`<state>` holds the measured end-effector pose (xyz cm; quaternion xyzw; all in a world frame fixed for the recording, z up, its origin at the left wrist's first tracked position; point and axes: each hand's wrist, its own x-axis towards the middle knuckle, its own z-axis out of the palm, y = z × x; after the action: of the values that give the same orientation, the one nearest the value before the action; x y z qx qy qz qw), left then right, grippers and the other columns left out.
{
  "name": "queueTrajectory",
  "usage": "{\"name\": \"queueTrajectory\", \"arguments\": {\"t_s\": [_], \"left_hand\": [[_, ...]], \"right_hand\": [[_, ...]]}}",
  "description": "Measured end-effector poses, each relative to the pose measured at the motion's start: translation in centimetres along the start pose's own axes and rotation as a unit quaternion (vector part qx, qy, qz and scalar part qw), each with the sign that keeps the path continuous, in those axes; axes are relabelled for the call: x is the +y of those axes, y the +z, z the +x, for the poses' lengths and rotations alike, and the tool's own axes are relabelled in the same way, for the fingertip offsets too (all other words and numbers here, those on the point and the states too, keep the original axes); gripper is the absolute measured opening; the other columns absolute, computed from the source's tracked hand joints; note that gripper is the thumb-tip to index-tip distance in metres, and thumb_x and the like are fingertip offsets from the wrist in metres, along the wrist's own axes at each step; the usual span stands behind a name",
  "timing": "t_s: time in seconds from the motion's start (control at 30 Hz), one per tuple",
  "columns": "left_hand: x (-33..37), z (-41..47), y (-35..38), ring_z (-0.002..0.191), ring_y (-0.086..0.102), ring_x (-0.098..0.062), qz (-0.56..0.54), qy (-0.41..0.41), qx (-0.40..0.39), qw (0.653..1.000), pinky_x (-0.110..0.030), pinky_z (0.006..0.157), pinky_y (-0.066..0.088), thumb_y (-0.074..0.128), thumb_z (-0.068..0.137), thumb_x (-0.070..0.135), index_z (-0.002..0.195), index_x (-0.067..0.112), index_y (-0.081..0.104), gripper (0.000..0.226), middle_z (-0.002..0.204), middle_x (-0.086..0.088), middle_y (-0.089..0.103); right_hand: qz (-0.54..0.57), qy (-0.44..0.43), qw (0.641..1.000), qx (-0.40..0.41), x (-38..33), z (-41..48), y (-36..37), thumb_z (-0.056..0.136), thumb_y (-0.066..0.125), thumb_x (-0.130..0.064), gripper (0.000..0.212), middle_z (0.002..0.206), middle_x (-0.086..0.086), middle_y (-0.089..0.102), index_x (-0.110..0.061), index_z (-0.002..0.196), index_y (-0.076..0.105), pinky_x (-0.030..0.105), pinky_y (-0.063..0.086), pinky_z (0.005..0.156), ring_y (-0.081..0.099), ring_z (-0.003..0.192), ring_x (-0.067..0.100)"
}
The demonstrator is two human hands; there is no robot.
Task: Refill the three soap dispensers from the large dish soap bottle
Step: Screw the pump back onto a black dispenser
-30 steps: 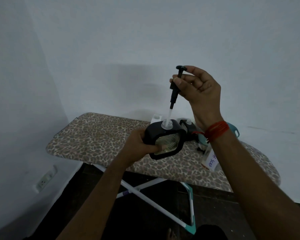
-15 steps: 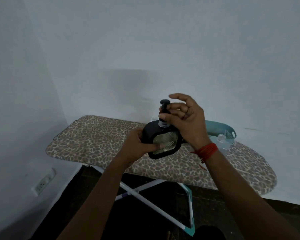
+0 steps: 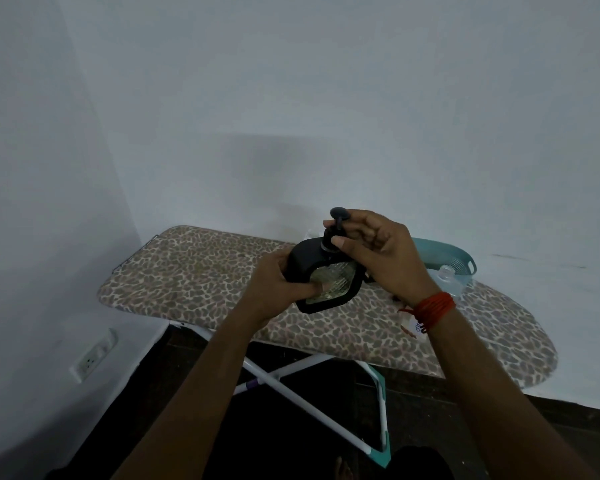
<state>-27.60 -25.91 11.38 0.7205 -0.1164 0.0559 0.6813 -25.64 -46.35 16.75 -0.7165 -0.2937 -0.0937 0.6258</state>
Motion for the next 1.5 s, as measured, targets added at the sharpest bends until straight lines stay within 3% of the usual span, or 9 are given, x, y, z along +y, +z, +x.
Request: {"name": "queueTrajectory", "arguments": {"t_s": [0.2,0.3,0.5,0.7,0.83,0.93,1.03,1.3,1.5], "left_hand": [[0.3,0.0,1.0,0.094,0.076,-0.022,0.012,0.016,0.004,1.0,-0.037,0.08,0.062,0.086,0.072,0.0,0.114,0.017,0.074,0.046,0.102,-0.002,0.078],[0.4,0.0,1.3,0.093,0.076,-0.021,0.002,0.027,0.001,1.0,-0.031,0.077,0.061,0.083,0.073,-0.003,0.108,0.024,0.074,0.045,0.1,-0.001,0.079],[0.1,0.1,1.2,0.098,0.075,-0.021,-0.019,0.019,0.003,1.0,-0.029,0.079,0.061,0.084,0.074,-0.005,0.11,0.024,0.073,0.047,0.105,0.0,0.078],[-0.1,0.3,1.8,0.097,0.075,-0.022,0.001,0.027,-0.005,1.0,-0.036,0.083,0.062,0.085,0.074,-0.004,0.115,0.014,0.072,0.046,0.106,-0.005,0.078],[-0.4,0.4,2.3,0.099,0.074,-0.026,0.011,0.023,-0.018,1.0,-0.045,0.086,0.061,0.084,0.074,-0.005,0.116,0.008,0.072,0.045,0.106,-0.01,0.077],[-0.8,0.4,2.3,0.1,0.074,-0.029,-0.029,0.008,-0.015,0.999,-0.046,0.085,0.061,0.083,0.074,-0.008,0.116,0.01,0.072,0.047,0.107,-0.012,0.077],[-1.2,0.4,2.1,0.104,0.073,-0.031,-0.06,0.012,-0.032,0.998,-0.043,0.086,0.06,0.083,0.074,-0.009,0.12,0.005,0.069,0.051,0.112,-0.015,0.076],[-1.3,0.8,3.1,0.1,0.074,-0.028,-0.003,0.034,-0.017,0.999,-0.05,0.086,0.061,0.085,0.074,-0.002,0.116,0.009,0.071,0.046,0.107,-0.012,0.076],[-2.1,0.7,2.1,0.097,0.075,-0.03,-0.004,0.022,-0.029,0.999,-0.049,0.084,0.061,0.084,0.075,-0.005,0.115,0.005,0.071,0.043,0.104,-0.013,0.077]], "right_hand": [[-0.138,-0.006,0.989,0.06,-0.7,0.7,0.8,0.077,0.086,-0.032,0.031,0.094,-0.003,0.068,-0.02,0.105,0.077,0.03,0.054,0.08,0.063,0.086,0.012],[-0.16,0.006,0.984,0.074,-1.0,0.9,1.0,0.073,0.087,-0.042,0.031,0.098,0.002,0.069,-0.021,0.094,0.078,0.037,0.057,0.08,0.066,0.09,0.018],[-0.162,0.024,0.986,0.009,-0.9,-0.2,-1.0,0.09,0.075,-0.022,0.031,0.115,0.002,0.07,-0.011,0.118,0.072,0.049,0.054,0.094,0.068,0.106,0.019],[-0.163,0.017,0.982,0.093,-0.8,0.2,0.0,0.068,0.092,-0.038,0.045,0.086,-0.006,0.062,-0.017,0.091,0.059,0.024,0.053,0.072,0.062,0.082,0.01],[-0.136,0.058,0.987,0.068,-0.7,0.2,0.0,0.065,0.092,-0.044,0.049,0.102,0.0,0.064,-0.033,0.103,0.063,0.026,0.051,0.073,0.06,0.08,0.003],[-0.051,0.056,0.997,0.001,-0.6,-0.3,-1.4,0.08,0.084,-0.025,0.036,0.118,-0.008,0.07,-0.038,0.11,0.069,0.044,0.056,0.086,0.063,0.092,0.012],[0.05,0.064,0.992,-0.094,-0.4,-0.7,-2.5,0.09,0.07,-0.002,0.036,0.132,0.005,0.068,-0.014,0.125,0.068,0.042,0.054,0.101,0.063,0.124,0.028],[-0.068,0.06,0.994,0.054,0.0,0.0,0.0,0.076,0.088,-0.015,0.034,0.106,0.013,0.071,-0.014,0.107,0.076,0.04,0.061,0.086,0.071,0.098,0.019],[0.004,0.085,0.993,-0.078,0.1,0.0,-1.9,0.09,0.07,-0.003,0.034,0.117,0.014,0.073,0.001,0.124,0.067,0.039,0.054,0.101,0.069,0.115,0.024]]}}
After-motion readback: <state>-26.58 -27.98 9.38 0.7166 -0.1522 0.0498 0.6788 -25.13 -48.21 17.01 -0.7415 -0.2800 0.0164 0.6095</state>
